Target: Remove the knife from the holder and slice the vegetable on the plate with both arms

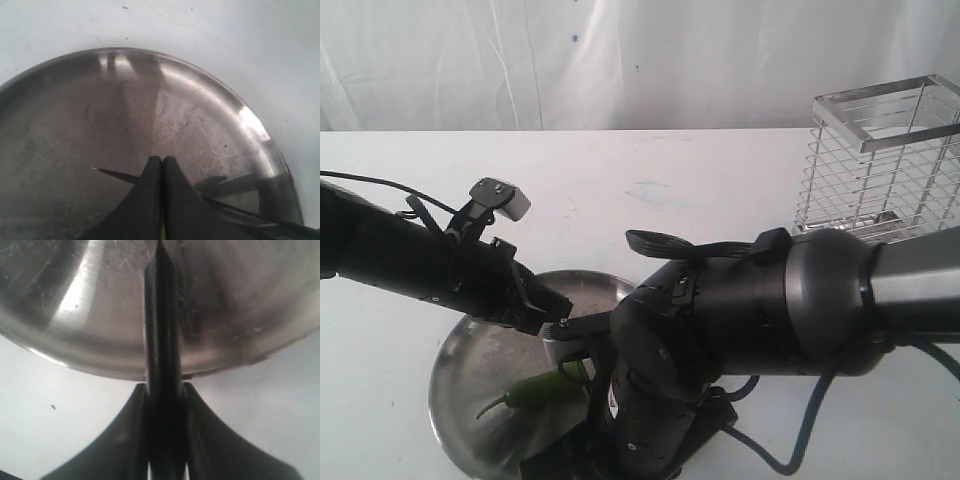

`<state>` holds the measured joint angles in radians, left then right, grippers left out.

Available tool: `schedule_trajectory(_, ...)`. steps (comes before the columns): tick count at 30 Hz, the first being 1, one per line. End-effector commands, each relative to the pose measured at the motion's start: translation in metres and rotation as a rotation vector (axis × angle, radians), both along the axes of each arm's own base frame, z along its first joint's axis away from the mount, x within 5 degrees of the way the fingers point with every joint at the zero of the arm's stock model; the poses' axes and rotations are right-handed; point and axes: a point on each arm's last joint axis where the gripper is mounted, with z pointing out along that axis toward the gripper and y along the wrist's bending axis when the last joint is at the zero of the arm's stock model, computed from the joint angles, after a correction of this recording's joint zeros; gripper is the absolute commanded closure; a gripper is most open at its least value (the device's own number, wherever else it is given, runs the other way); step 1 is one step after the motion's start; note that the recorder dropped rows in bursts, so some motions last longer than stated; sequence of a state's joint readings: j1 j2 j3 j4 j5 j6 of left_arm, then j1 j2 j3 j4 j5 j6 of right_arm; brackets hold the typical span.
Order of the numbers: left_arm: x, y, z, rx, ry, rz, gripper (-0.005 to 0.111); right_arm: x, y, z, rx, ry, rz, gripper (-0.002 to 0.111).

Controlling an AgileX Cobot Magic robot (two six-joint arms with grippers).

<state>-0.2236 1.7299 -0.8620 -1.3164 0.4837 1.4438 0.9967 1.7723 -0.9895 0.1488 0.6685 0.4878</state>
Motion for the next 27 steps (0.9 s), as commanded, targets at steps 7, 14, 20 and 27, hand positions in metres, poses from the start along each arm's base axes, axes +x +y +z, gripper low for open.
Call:
schedule_trajectory(7, -0.0001, -0.0009, 0.0032, -0.025, -0.005, -0.007, 0.107, -0.0039, 0.0044, -0.0003, 0.019, 0.006, -0.088, 0.108)
schedule_trajectory(14, 0.0004, -0.0011, 0.0037, -0.034, -0.003, 0.003, 0.107, -0.0104, 0.0057, -0.0008, -0.001, 0.018, -0.067, 0.108)
schedule_trajectory(20, -0.0008, -0.0023, 0.0045, -0.049, 0.003, -0.01, 0.107, -0.0107, 0.0053, -0.0009, -0.006, 0.021, -0.066, 0.108)
schedule_trajectory(27, -0.0047, -0.0025, -0.0006, -0.049, 0.018, -0.029, 0.107, -0.0099, 0.0063, -0.0006, 0.006, 0.013, -0.068, 0.108)
